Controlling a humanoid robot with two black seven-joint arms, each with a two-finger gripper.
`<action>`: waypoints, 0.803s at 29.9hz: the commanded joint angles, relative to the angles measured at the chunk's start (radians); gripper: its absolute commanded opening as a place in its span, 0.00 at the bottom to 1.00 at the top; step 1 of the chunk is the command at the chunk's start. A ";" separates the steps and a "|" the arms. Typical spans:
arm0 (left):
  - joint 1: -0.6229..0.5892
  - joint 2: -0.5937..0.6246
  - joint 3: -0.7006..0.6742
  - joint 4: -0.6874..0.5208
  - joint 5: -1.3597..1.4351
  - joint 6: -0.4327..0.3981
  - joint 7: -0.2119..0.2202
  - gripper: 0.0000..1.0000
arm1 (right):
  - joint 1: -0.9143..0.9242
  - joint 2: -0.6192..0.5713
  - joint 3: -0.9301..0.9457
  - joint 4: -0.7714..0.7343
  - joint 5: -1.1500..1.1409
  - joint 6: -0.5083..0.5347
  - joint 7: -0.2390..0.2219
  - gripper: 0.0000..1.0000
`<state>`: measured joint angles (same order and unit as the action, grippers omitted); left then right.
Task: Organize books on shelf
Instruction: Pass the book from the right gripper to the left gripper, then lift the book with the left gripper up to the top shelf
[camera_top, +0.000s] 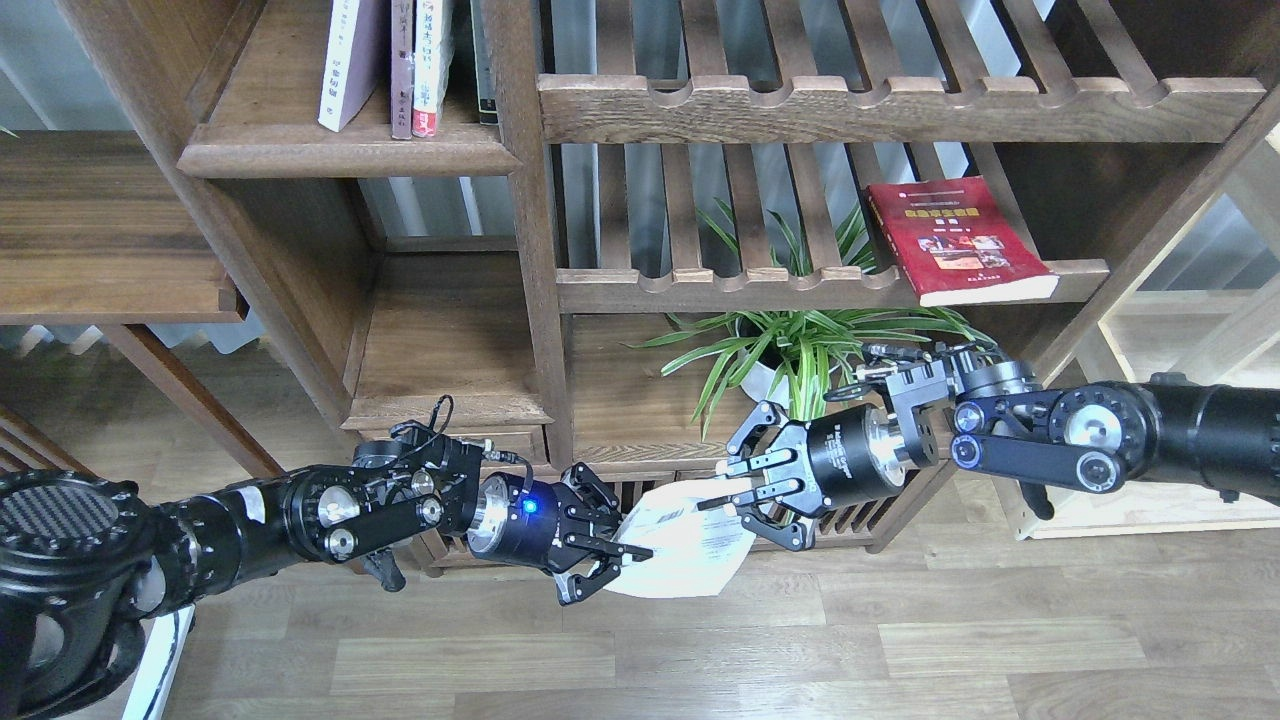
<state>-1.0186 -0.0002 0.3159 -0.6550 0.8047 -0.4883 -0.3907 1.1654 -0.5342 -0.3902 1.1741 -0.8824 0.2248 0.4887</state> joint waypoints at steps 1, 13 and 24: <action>0.000 0.000 0.002 0.000 -0.001 0.000 0.003 0.00 | 0.002 -0.013 0.007 -0.002 0.058 0.040 0.000 0.52; -0.012 0.000 -0.080 -0.002 -0.018 0.000 0.001 0.00 | -0.096 -0.157 0.042 -0.186 0.117 0.105 0.000 0.85; -0.018 0.141 -0.178 -0.025 -0.078 0.000 0.006 0.00 | -0.326 -0.250 0.204 -0.387 0.174 0.097 0.000 1.00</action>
<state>-1.0317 0.0963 0.1447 -0.6659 0.7507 -0.4887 -0.3834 0.8926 -0.7778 -0.2214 0.8358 -0.7270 0.3268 0.4887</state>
